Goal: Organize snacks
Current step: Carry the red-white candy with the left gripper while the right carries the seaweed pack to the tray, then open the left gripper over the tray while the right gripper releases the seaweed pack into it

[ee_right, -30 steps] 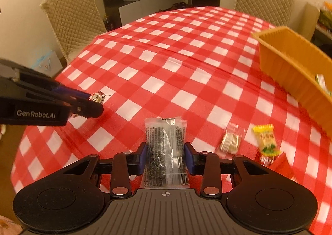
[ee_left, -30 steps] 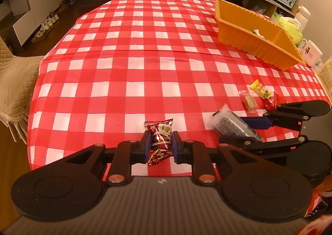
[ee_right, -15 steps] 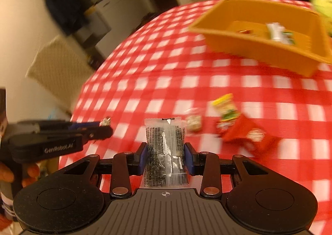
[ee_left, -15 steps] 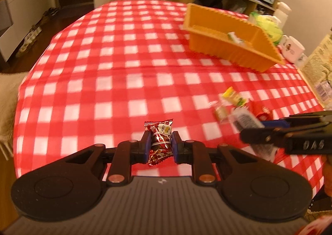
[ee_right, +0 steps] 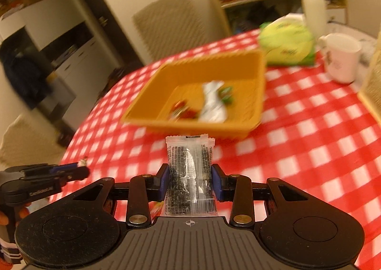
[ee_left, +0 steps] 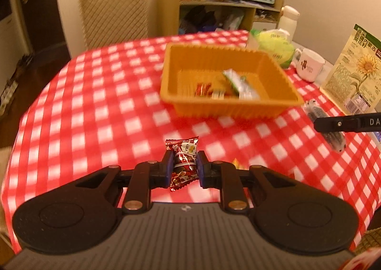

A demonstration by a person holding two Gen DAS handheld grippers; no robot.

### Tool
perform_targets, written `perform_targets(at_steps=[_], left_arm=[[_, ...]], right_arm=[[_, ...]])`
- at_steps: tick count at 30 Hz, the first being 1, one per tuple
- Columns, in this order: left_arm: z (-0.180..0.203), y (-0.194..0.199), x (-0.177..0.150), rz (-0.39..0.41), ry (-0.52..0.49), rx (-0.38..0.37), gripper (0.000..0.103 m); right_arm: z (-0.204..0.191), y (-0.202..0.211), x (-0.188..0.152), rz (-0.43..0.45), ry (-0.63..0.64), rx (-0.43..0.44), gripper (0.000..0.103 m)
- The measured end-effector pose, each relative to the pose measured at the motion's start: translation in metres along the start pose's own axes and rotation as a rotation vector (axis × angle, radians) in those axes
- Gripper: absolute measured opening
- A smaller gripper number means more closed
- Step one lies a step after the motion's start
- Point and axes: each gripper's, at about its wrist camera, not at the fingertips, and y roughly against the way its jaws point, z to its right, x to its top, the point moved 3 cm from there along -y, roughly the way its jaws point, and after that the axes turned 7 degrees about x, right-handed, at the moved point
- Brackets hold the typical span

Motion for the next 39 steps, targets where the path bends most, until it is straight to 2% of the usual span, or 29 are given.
perform_targets(at_steps=[8,14,18,29,39], left_arm=[[0.010,-0.034,0.069,0.065,-0.081,-0.024,0.019],[0.019,-0.063,0.107,0.079,-0.123,-0.049,0.019],[0.025,-0.086,0.123,0.062,-0.143,-0.061,0.019],[0.039,-0.140,0.146,0.020,-0.216,-0.056,0.019],[0.042,-0.183,0.146,-0.037,-0.239,-0.037,0.019]], right_arm=[[0.016,-0.007,0.053,0.080,-0.022,-0.040,0.038],[0.022,-0.032,0.084,0.098,-0.014,-0.071,0.038],[0.026,-0.049,0.097,0.093,-0.011,-0.094,0.038],[0.045,-0.081,0.117,0.065,0.001,-0.161,0.038],[0.054,-0.102,0.120,0.041,-0.011,-0.178,0.038]])
